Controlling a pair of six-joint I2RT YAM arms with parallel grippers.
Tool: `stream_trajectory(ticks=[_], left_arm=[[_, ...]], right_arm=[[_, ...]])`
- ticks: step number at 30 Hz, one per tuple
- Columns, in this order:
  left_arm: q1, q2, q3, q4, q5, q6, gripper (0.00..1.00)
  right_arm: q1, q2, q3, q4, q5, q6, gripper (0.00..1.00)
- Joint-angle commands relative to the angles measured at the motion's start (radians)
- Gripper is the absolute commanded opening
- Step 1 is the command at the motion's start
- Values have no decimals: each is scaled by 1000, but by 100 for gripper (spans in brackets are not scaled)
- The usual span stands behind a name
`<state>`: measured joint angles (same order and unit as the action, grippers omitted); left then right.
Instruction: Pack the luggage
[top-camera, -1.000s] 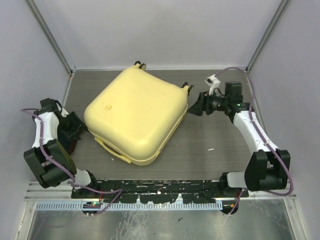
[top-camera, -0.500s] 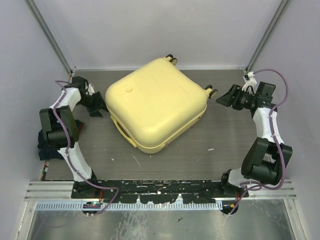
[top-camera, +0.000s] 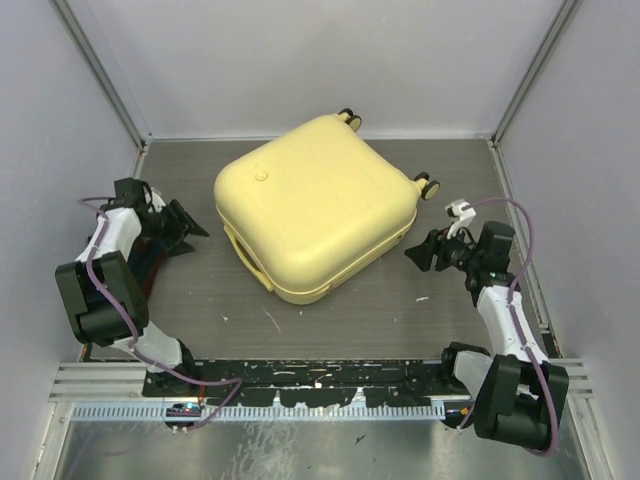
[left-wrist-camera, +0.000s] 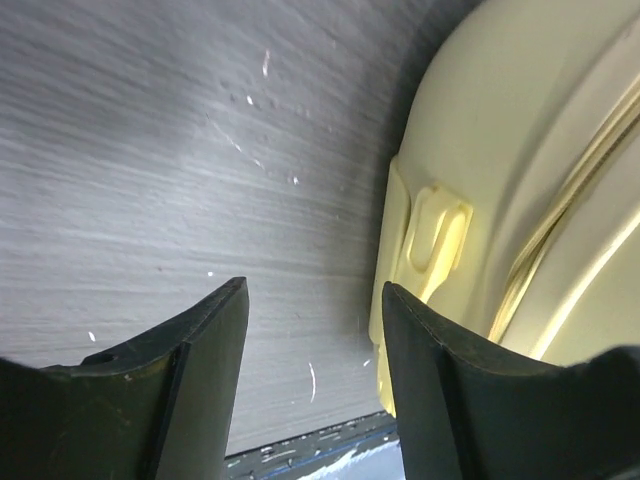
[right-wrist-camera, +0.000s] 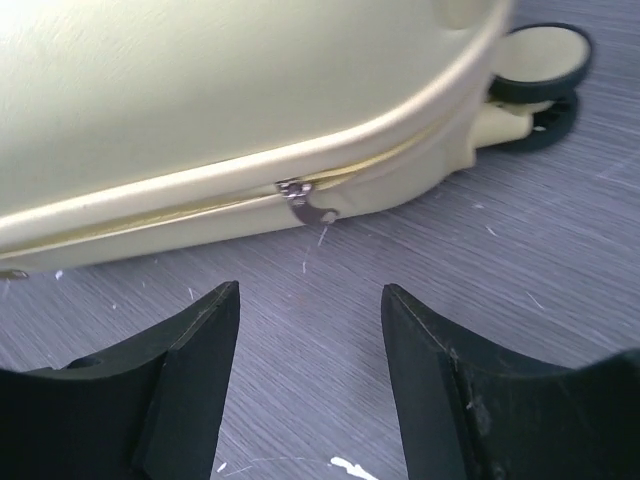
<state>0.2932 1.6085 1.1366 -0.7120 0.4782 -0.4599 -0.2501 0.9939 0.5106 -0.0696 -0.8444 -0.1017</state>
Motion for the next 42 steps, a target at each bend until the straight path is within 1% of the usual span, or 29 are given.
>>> stream_trajectory(ticks=[1,5,8,11,13,16,18,19,20,21,24,27,29,34,37,40,42], left_arm=[[-15,-78,-63,64,44,-58,57],[-34,-107,-100,73,46,-67,58],[-59,-128,-161,99,45,-91,58],[-72,-152,-207,121,36,-99,57],[-73,-161,-213,116,38,-94,57],[-100,-164,-187,71,13,-74,58],[-128,-178,-179,44,-18,-74,60],[-140,-186,-182,36,-22,-83,61],[-156,-198,-188,33,-19,-92,62],[-171,-210,-195,33,-18,-101,63],[-222,-251,-221,59,-22,-127,66],[-261,-273,-247,113,-38,-167,68],[-289,-260,-249,136,-51,-188,69],[-380,-196,-256,193,-88,-227,66],[-428,-175,-292,206,-144,-218,61],[-430,-157,-321,190,-171,-213,55],[-419,-165,-304,155,-212,-183,47]], right_arm=[[92,-13,-49,221,71,-105,62],[169,9,-107,337,150,-126,62],[239,62,-124,449,226,-138,60],[276,131,-112,536,288,-141,57],[286,176,-102,571,301,-153,53],[297,206,-92,611,335,-166,43],[299,212,-90,618,343,-174,36],[302,211,-90,620,343,-180,31],[303,207,-90,620,337,-187,23],[308,202,-91,620,334,-189,17],[326,183,-96,613,335,-192,2],[342,174,-96,599,343,-187,1],[349,172,-97,593,348,-183,1],[380,156,-98,586,375,-169,1],[383,154,-101,584,399,-151,1],[384,139,-106,565,437,-155,1],[381,118,-109,547,454,-165,1]])
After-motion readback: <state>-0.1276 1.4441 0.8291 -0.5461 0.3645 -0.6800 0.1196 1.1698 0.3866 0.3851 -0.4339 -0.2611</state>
